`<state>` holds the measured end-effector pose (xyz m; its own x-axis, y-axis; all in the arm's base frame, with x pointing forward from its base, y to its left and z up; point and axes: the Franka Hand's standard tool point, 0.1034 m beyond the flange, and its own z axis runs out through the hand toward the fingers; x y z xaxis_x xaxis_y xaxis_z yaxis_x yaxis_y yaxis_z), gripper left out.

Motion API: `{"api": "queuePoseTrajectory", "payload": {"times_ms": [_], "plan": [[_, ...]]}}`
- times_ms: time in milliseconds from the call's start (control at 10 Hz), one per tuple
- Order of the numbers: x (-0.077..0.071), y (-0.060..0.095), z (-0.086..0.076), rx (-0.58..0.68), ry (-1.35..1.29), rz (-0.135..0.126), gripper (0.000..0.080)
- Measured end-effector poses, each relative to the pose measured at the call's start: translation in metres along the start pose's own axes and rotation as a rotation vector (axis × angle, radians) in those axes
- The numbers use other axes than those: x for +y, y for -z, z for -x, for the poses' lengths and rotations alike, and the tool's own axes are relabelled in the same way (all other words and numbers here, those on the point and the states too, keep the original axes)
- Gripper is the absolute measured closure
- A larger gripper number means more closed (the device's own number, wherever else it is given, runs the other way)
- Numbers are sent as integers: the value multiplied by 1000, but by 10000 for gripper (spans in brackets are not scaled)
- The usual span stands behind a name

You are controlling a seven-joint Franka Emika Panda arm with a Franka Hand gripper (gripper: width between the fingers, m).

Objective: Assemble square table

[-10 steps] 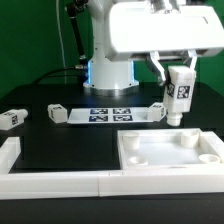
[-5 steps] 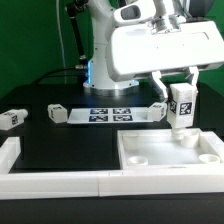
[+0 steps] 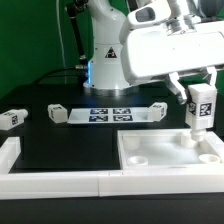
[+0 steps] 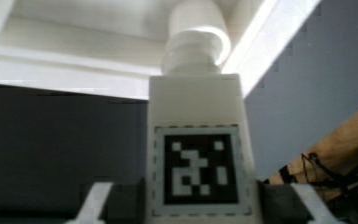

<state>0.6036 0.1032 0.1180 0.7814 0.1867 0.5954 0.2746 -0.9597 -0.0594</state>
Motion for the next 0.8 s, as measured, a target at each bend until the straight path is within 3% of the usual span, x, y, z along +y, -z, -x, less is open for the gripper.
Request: {"api": "queuePoseTrajectory", "payload": {"times_ms": [200, 800], "plan": [[-5, -9, -3, 2, -3, -11, 509], [-1, -25, -1, -2, -22, -18, 509]]}}
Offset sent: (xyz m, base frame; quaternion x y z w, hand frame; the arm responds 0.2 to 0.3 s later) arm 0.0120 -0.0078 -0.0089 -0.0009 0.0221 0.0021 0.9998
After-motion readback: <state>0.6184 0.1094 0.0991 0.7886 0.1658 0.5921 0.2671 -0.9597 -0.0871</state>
